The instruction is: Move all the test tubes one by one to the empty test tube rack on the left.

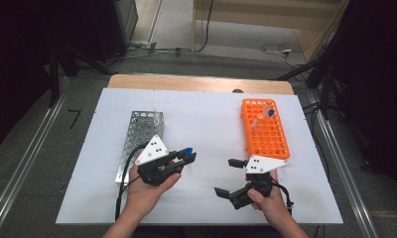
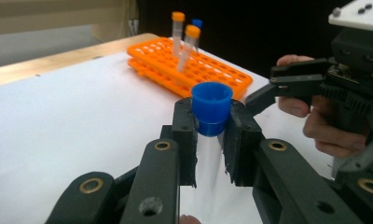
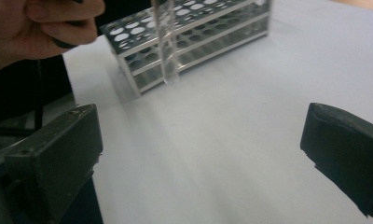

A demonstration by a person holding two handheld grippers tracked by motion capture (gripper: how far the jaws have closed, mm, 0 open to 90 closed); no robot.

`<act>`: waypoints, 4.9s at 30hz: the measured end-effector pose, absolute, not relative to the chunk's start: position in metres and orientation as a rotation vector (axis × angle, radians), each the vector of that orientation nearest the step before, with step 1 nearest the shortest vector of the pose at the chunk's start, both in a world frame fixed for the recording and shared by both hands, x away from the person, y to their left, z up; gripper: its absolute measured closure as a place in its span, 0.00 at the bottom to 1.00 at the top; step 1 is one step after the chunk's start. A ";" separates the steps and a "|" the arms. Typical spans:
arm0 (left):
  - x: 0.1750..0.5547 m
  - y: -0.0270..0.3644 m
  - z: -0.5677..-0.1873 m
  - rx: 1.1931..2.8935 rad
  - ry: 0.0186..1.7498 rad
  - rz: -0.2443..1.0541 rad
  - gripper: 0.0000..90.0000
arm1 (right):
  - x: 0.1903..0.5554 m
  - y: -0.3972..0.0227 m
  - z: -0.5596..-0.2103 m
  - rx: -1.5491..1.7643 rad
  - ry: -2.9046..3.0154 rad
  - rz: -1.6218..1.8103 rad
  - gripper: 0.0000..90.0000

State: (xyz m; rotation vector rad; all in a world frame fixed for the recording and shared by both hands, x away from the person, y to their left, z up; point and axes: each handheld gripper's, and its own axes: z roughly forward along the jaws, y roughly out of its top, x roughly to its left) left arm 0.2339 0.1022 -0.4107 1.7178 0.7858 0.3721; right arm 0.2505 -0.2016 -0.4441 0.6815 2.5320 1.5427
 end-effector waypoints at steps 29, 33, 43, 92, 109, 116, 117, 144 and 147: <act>0.298 0.178 -0.393 1.570 1.029 0.582 0.85 | 0.252 -0.296 -0.452 0.862 2.425 1.475 0.00; 0.308 0.182 -0.396 1.561 1.057 0.618 0.85 | 0.255 -0.299 -0.454 0.891 2.406 1.473 0.00; 0.325 0.179 -0.408 1.561 1.103 0.670 0.85 | 0.257 -0.300 -0.458 0.903 2.415 1.455 0.00; 0.261 0.155 -0.418 1.652 0.988 0.438 0.00 | 0.268 -0.302 -0.456 0.944 2.359 1.445 0.00; 0.231 0.150 -0.436 1.643 0.962 0.399 0.00 | 0.294 -0.309 -0.440 1.038 2.227 1.410 0.02; 0.233 0.152 -0.446 1.645 0.984 0.387 0.00 | 0.317 -0.309 -0.436 1.088 2.172 1.378 0.04; 0.233 0.152 -0.446 1.642 0.990 0.386 0.00 | 0.320 -0.309 -0.436 1.097 2.164 1.371 0.05; 0.229 0.155 -0.451 1.642 1.005 0.383 0.00 | 0.400 -0.304 -0.453 1.371 2.032 1.145 0.54; 0.229 0.155 -0.451 1.644 1.004 0.384 0.00 | 0.405 -0.301 -0.453 1.360 2.077 1.110 0.61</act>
